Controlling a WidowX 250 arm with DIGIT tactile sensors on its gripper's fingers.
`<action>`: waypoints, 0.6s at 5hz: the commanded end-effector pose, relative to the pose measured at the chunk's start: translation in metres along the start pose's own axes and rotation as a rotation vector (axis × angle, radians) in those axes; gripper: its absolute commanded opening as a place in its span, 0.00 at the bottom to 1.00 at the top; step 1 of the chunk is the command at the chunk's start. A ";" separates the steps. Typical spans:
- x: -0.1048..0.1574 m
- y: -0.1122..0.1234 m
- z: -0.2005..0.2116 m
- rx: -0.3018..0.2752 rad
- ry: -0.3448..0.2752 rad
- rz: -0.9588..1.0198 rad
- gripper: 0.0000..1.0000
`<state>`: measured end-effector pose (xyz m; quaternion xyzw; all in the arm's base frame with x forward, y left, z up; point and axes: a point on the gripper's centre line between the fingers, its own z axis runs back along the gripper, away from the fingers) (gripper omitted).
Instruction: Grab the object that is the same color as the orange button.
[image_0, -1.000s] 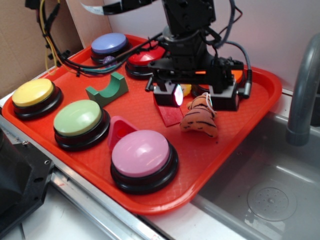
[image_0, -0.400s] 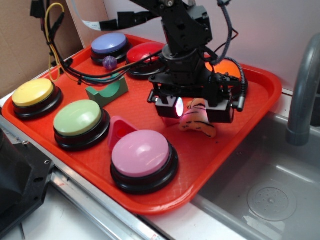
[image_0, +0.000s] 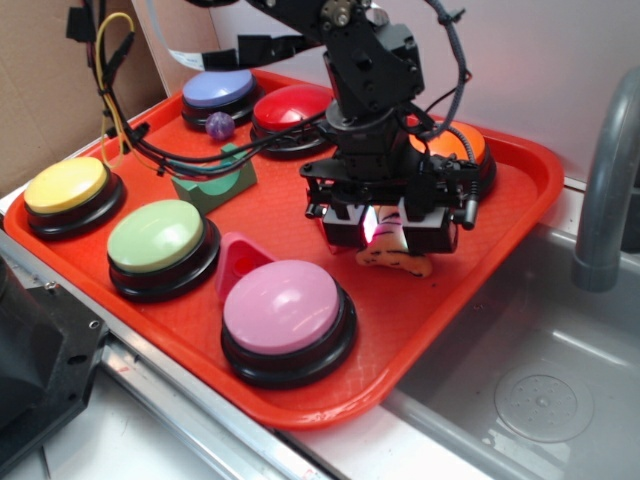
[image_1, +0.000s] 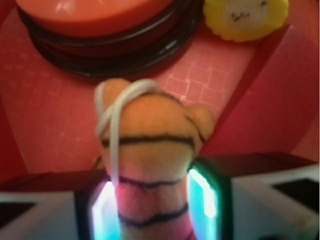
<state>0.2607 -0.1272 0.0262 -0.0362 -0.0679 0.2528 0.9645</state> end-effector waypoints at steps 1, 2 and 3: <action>0.014 0.002 0.026 -0.024 0.028 -0.052 0.00; 0.019 0.009 0.054 -0.041 0.051 -0.096 0.00; 0.021 0.019 0.088 -0.036 0.030 -0.125 0.00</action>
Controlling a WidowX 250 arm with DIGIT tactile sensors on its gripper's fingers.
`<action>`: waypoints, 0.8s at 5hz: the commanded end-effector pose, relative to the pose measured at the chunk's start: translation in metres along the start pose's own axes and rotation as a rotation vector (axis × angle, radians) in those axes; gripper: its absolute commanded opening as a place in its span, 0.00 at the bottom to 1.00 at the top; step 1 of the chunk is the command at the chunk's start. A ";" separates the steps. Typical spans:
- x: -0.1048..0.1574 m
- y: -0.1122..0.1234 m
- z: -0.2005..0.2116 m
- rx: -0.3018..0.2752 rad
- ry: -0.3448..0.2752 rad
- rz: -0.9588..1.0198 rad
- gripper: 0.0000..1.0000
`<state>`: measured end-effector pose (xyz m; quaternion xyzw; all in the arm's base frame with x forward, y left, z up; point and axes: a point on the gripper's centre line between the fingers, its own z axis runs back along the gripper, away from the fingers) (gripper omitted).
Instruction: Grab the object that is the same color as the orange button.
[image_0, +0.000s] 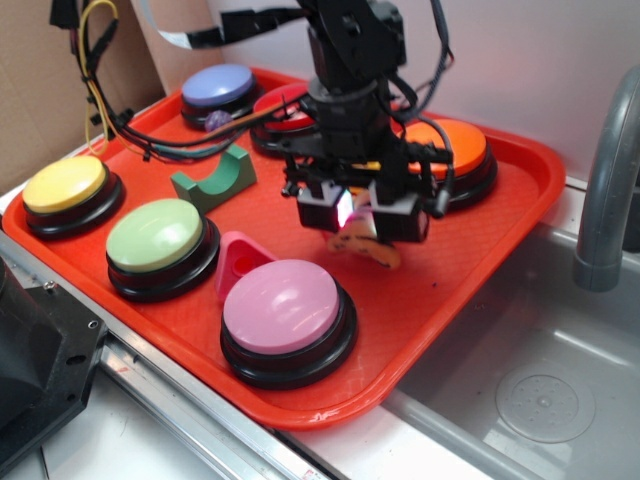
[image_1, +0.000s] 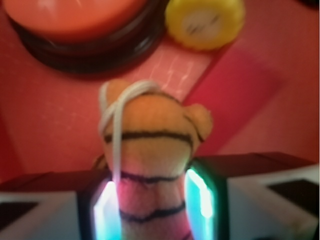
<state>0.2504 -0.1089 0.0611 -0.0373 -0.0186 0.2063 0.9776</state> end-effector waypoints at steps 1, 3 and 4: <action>0.005 0.020 0.087 -0.030 -0.074 -0.084 0.00; -0.012 0.054 0.127 -0.004 -0.090 -0.097 0.00; -0.019 0.070 0.135 0.002 -0.116 -0.048 0.00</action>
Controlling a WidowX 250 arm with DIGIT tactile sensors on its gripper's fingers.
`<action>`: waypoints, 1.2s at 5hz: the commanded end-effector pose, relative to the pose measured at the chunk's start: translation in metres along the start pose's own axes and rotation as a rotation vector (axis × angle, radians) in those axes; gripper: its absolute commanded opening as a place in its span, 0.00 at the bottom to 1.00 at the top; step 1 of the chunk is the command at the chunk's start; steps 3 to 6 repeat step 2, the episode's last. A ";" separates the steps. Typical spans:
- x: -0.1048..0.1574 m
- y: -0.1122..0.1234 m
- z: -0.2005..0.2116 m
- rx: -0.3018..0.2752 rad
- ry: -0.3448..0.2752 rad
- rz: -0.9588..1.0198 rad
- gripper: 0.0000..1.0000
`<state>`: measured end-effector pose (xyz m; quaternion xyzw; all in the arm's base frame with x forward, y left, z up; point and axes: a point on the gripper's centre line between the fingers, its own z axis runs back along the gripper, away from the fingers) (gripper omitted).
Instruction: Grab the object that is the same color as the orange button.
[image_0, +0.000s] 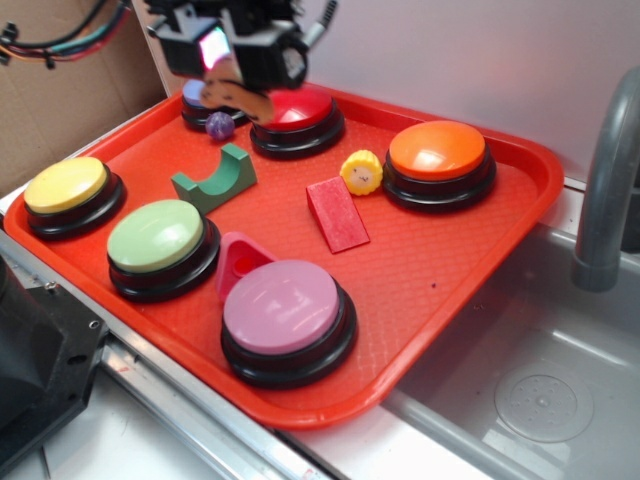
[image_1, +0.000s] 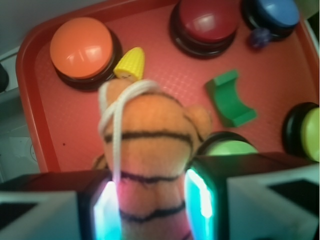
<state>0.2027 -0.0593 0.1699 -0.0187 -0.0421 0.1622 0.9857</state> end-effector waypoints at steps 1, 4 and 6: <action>-0.005 0.026 0.027 -0.021 -0.083 0.059 0.00; -0.013 0.037 0.030 -0.003 -0.084 0.105 0.00; -0.013 0.037 0.030 -0.003 -0.084 0.105 0.00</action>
